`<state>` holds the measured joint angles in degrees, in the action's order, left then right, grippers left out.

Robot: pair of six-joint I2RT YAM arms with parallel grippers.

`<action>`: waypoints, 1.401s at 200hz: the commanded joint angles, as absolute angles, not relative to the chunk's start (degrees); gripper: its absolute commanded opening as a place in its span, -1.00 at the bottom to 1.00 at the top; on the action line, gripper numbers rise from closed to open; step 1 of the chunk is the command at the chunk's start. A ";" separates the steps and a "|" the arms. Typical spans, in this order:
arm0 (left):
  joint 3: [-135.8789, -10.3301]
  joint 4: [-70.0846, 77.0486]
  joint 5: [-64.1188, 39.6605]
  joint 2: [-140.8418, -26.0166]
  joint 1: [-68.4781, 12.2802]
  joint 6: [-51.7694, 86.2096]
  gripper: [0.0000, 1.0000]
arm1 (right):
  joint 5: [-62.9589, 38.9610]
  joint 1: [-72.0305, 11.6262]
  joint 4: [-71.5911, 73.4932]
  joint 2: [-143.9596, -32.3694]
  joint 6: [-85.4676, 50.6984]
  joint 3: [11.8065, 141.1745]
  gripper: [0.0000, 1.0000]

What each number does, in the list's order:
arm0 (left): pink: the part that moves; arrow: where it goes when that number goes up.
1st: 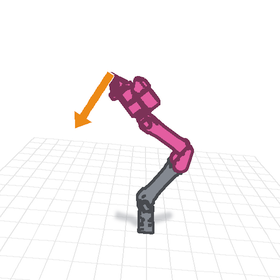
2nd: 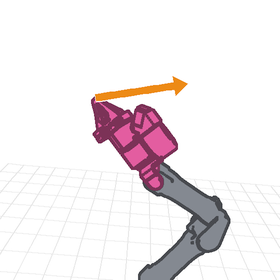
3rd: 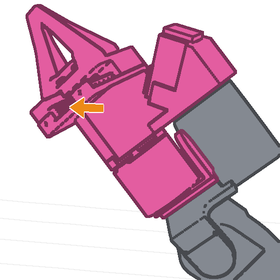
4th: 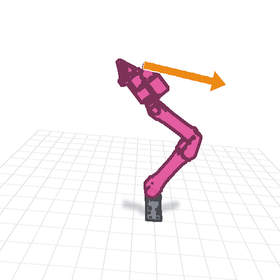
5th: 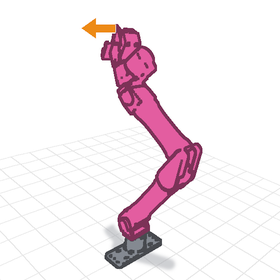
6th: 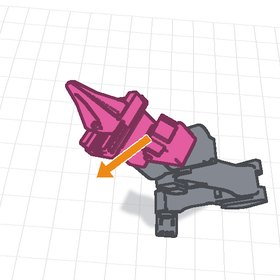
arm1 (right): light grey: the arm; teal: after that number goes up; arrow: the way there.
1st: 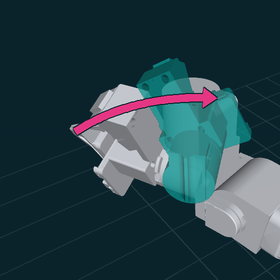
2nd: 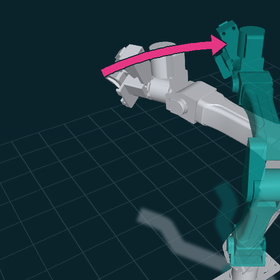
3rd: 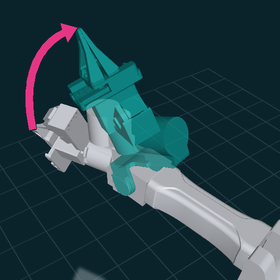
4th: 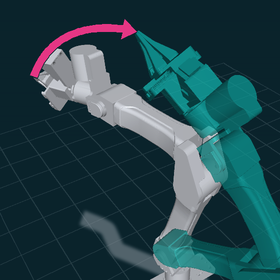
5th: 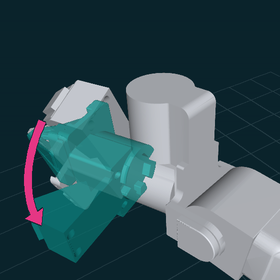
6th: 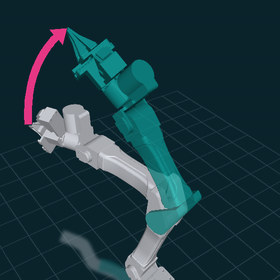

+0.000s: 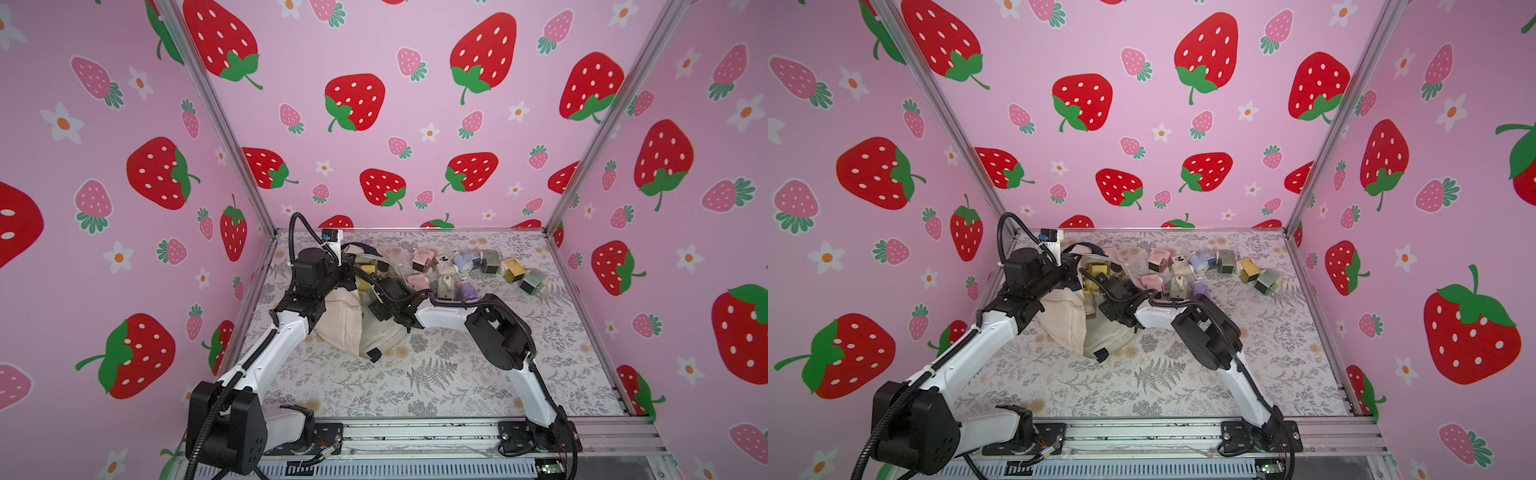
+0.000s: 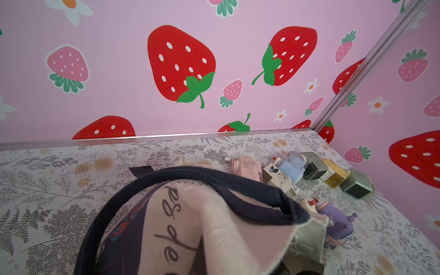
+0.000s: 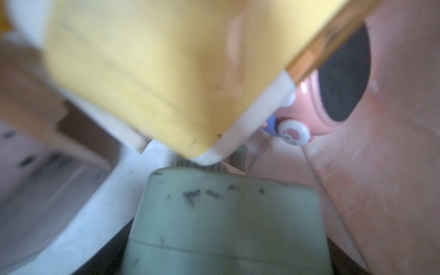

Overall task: Take out the pencil sharpeners from the tote bags
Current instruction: Pick up the pencil sharpener from the canvas bag.

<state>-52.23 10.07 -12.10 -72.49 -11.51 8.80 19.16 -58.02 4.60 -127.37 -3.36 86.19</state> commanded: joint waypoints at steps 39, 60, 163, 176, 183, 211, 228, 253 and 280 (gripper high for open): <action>-56.45 16.11 -14.49 -71.98 -11.92 7.76 -1.00 | 18.46 -60.36 6.79 -116.41 -2.37 78.14 0.39; -56.42 16.13 -14.41 -71.88 -11.89 7.74 -1.00 | 18.11 -60.95 7.53 -113.77 -1.40 75.93 0.38; -56.50 16.00 -14.50 -72.07 -11.95 7.75 -1.00 | 14.02 -61.87 10.50 -99.95 -0.37 65.98 0.36; -56.49 16.02 -14.64 -72.07 -11.95 7.81 -1.00 | 13.79 -61.90 11.42 -97.97 -0.35 64.41 0.35; -56.46 16.02 -14.59 -71.99 -11.93 7.75 -1.00 | 13.89 -61.88 12.04 -97.26 -0.29 63.64 0.35; -56.41 16.01 -14.59 -71.89 -11.90 7.78 -1.00 | 15.23 -61.87 11.60 -96.72 -0.11 63.11 0.34; -56.42 16.04 -14.57 -71.89 -11.89 7.78 -1.00 | 15.29 -61.87 11.67 -97.24 -0.22 63.11 0.34; -56.42 16.00 -14.61 -71.90 -11.93 7.90 -1.00 | 15.55 -61.79 11.86 -98.42 -0.48 63.52 0.34; -56.41 16.00 -14.64 -71.89 -11.91 7.90 -1.00 | 14.30 -61.04 10.96 -101.95 -2.35 65.89 0.51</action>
